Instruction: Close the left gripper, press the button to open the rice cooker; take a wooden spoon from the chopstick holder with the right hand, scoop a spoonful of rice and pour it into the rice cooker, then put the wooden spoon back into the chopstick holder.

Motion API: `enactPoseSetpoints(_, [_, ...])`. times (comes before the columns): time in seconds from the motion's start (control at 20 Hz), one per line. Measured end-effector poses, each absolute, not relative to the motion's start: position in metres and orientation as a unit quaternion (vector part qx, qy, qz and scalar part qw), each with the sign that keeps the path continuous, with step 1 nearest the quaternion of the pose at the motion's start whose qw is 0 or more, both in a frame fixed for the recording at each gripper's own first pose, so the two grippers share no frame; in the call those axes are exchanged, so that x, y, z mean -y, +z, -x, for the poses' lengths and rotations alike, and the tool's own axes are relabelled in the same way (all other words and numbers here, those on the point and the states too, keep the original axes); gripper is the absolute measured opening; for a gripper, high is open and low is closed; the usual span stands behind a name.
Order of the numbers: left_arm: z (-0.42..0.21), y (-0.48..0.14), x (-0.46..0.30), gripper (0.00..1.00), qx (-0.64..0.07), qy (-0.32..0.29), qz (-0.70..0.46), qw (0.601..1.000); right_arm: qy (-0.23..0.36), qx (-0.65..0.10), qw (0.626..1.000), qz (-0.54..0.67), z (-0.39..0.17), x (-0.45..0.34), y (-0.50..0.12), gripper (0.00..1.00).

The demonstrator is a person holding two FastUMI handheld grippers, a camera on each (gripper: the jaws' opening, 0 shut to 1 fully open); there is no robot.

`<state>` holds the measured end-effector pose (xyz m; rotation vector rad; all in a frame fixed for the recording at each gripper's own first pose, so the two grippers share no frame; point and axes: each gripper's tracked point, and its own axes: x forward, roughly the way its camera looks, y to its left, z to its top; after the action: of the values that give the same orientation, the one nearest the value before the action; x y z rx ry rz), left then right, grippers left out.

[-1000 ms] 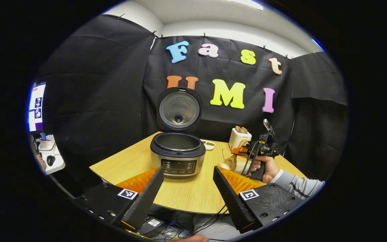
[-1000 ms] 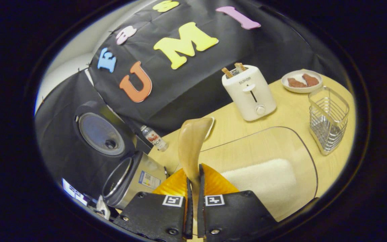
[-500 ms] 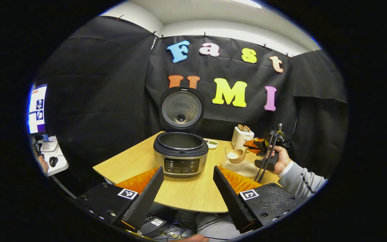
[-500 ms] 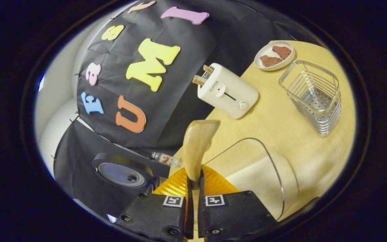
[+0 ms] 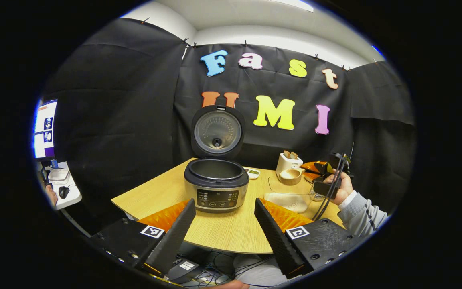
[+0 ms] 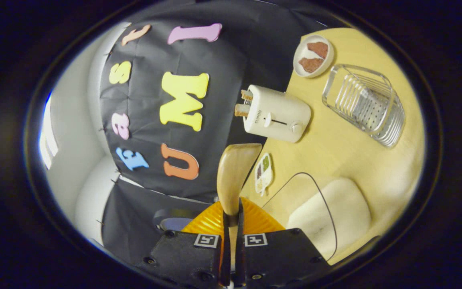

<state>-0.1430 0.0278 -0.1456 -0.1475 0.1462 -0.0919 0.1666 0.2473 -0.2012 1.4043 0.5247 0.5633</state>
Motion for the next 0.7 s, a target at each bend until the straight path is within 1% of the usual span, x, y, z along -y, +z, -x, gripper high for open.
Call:
enactPoseSetpoints(0.1, [0.144, -0.147, -0.029, 0.95, -0.075, -0.045, 0.075, 0.993, 0.246, -0.225, 0.651, -0.682, -0.171, -0.234, -0.195, 0.1])
enactPoseSetpoints(0.15, [0.145, -0.147, -0.03, 0.95, -0.076, -0.044, 0.077, 0.993, 0.242, -0.22, 0.638, -0.697, -0.172, -0.23, -0.194, 0.1])
enactPoseSetpoints(0.2, [0.145, -0.146, -0.032, 0.95, -0.074, -0.043, 0.078, 0.993, 0.235, -0.216, 0.633, -0.706, -0.176, -0.229, -0.195, 0.1])
enactPoseSetpoints(0.45, [0.151, -0.138, -0.041, 0.95, -0.062, -0.043, 0.078, 0.994, 0.248, -0.236, 0.645, -0.683, -0.164, -0.258, -0.183, 0.1])
enactPoseSetpoints(0.7, [0.161, -0.139, -0.046, 0.95, -0.058, -0.051, 0.056, 0.995, 0.269, -0.257, 0.681, -0.63, -0.153, -0.299, -0.163, 0.1])
